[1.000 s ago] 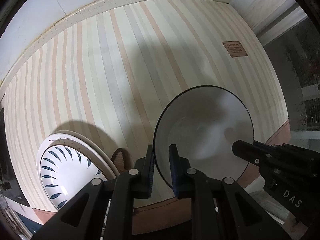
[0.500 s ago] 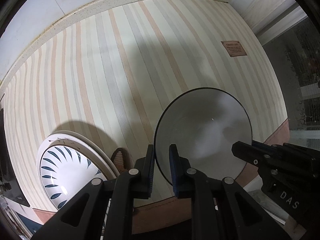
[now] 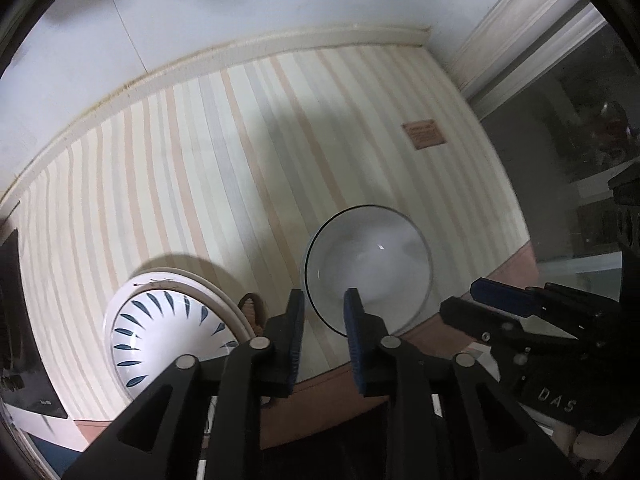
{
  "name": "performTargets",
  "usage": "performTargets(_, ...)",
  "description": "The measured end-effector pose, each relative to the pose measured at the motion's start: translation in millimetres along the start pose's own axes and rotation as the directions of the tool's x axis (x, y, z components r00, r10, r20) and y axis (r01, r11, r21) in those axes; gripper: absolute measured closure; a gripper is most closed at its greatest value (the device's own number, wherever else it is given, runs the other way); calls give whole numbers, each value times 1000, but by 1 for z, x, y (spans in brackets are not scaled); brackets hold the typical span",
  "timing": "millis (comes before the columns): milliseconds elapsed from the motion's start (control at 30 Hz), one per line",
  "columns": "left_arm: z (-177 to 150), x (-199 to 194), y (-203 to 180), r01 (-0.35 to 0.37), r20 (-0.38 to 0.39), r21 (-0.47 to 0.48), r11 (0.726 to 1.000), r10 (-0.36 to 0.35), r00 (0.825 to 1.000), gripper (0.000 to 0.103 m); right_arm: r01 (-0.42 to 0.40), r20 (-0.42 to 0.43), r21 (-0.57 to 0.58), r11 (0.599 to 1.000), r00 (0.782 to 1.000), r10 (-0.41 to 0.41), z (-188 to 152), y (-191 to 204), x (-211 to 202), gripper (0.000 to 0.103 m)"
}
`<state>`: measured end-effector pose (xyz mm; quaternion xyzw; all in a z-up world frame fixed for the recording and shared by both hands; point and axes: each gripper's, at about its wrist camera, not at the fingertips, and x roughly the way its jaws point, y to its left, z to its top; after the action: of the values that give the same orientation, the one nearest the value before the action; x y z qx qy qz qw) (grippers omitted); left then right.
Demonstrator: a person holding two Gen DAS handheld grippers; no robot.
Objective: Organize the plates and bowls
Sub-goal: 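Lower the bowl stack onto the counter beside the plates and open both tools, then close both tools on the bowl stack rim and lift it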
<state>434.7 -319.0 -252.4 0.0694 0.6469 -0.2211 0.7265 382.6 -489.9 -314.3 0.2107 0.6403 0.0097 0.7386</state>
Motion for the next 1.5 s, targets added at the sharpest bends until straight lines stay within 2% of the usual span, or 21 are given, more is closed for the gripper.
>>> performTargets(133,-3,-22,-3,-3,31,11,1000,3,1000,75,6,39,-37,999,999,-5,-7,16,-28,39)
performTargets(300,-7,-42,-4,7,64,12,1000,-7,998,61,43,99,-82,996,994,-35,-18,33,-60,24)
performTargets(367,-9,-50,-4,11,77,15,1000,-13,997,43,55,115,-84,995,992,-45,-22,34,-70,20)
performTargets(400,-10,-53,-3,14,83,13,1000,-15,996,30,58,121,-85,995,992,-48,-23,34,-75,18)
performTargets(433,-11,-57,-1,18,90,10,1000,-19,996,24,66,131,-86,994,990,-55,-25,35,-81,17)
performTargets(567,-15,-68,0,29,109,2,1000,-29,994,19,83,157,-85,993,985,-69,-32,37,-96,15)
performTargets(767,-23,-78,-1,42,125,0,999,-41,991,19,71,170,-74,995,984,-57,-37,37,-109,13)
performTargets(1000,-25,-71,5,48,114,-30,998,-44,993,19,68,175,-70,995,983,-55,-38,34,-110,12)
performTargets(1167,-18,-41,11,37,97,-64,997,-31,995,19,58,164,-58,997,985,-48,-29,22,-89,10)
performTargets(1233,-12,-23,16,2,81,-76,997,4,997,19,14,157,-49,999,988,-6,-23,13,-77,10)
performTargets(1333,-3,8,25,-2,42,-112,994,7,999,19,-52,139,-13,999,989,53,-12,-4,-51,10)
performTargets(1500,9,49,37,19,-28,-163,986,-24,999,19,-98,97,69,993,991,92,4,-38,4,10)
